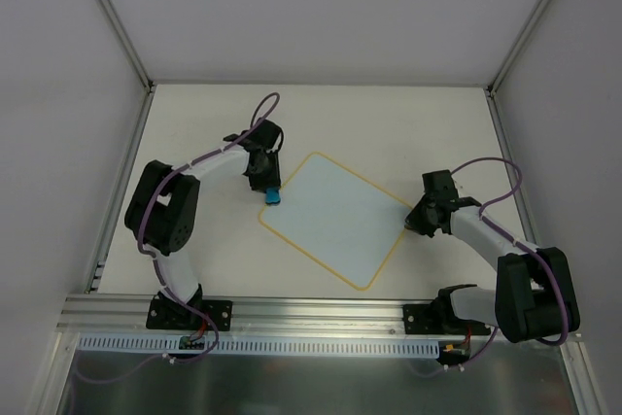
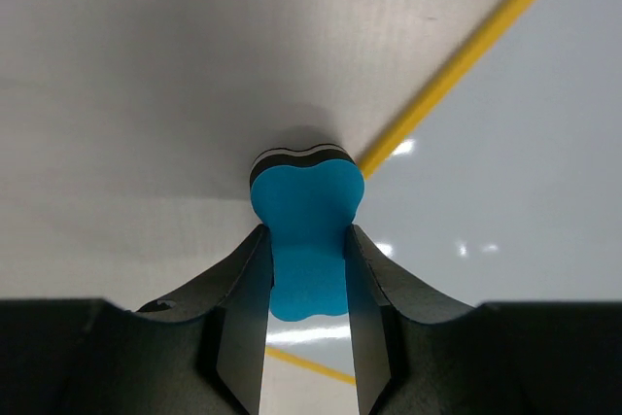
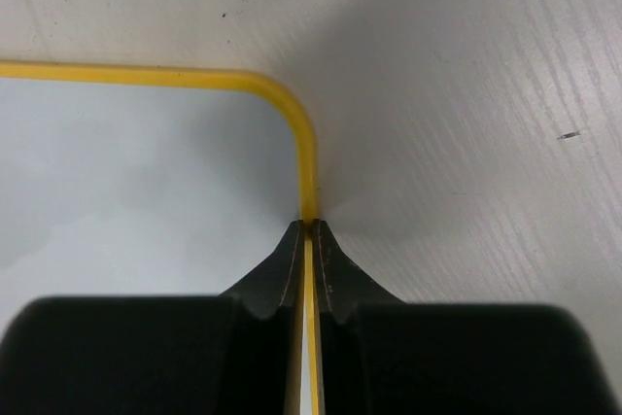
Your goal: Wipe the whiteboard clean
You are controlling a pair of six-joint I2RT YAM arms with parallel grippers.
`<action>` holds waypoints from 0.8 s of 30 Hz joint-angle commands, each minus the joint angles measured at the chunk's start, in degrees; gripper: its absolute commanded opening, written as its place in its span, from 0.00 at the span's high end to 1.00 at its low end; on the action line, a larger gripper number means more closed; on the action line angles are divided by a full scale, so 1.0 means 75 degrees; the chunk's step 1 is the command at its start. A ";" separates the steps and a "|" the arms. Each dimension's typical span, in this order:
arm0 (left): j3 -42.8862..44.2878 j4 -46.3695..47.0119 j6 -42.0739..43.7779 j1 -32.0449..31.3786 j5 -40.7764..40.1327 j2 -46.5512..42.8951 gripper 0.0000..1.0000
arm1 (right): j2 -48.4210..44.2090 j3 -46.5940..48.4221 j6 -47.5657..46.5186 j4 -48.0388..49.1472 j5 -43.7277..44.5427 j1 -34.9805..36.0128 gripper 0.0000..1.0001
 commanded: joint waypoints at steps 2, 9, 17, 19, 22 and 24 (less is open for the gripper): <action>-0.0254 -0.0606 0.0373 0.1056 -0.0636 -0.1081 1.00 | 0.0196 -0.0040 -0.0154 -0.0530 0.0283 -0.0019 0.96; -0.0395 -0.0653 0.0327 0.3400 -0.0601 -0.1364 1.00 | 0.0266 0.0030 -0.0271 -0.0542 0.0153 -0.0019 0.94; 0.0085 -0.0711 0.0244 0.5289 -0.0554 -0.0860 1.00 | 0.0231 0.0042 -0.0318 -0.0542 0.0060 -0.0019 0.94; 0.0261 -0.0758 0.0361 0.5455 -0.0612 -0.0569 1.00 | 0.0266 0.0042 -0.0318 -0.0530 0.0036 -0.0008 0.93; 0.0437 -0.0816 0.0467 0.5642 -0.0671 -0.0123 1.00 | 0.0301 0.0042 -0.0318 -0.0530 0.0036 -0.0019 0.93; 0.0461 -0.0817 0.0420 0.5736 -0.0543 0.0042 1.00 | 0.0313 0.0053 -0.0307 -0.0519 0.0036 -0.0008 0.93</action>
